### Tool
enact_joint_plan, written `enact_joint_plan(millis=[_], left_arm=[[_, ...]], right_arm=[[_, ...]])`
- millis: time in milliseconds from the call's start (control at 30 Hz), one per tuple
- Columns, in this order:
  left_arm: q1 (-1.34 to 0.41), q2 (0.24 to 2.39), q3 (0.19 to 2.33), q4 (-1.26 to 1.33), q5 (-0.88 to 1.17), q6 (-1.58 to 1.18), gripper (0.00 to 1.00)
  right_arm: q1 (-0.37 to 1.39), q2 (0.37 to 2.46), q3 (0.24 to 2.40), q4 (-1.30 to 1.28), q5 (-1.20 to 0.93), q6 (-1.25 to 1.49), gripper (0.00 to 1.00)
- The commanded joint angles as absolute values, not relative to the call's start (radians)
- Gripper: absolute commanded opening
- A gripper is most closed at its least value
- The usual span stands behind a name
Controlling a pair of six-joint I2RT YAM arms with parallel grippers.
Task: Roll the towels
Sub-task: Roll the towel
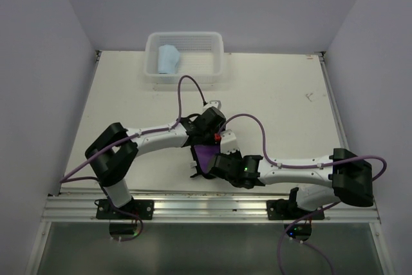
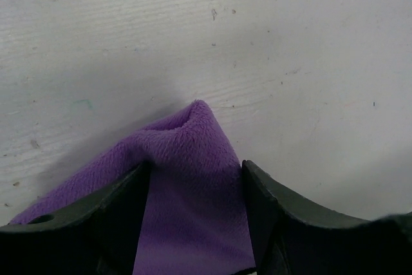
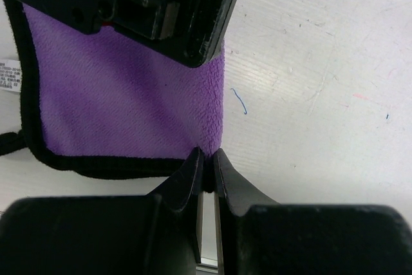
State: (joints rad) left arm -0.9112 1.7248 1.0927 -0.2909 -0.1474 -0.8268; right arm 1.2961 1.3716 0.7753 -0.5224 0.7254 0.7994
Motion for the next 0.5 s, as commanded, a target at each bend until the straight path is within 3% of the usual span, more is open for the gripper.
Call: enact_joint_plan(millis=[0, 467], left_arm=[[-0.919, 1.732, 1.143, -0.316, -0.196, -0.818, 0.62], [-0.919, 1.756, 1.186, -0.337, -0.224, -0.808, 0.57]], right_arm=[[1.302, 1.342, 0.775, -0.489, 0.790, 0.830, 0.00], [1.308, 1.354, 0.775, -0.499, 0.798, 0.828, 0.00]])
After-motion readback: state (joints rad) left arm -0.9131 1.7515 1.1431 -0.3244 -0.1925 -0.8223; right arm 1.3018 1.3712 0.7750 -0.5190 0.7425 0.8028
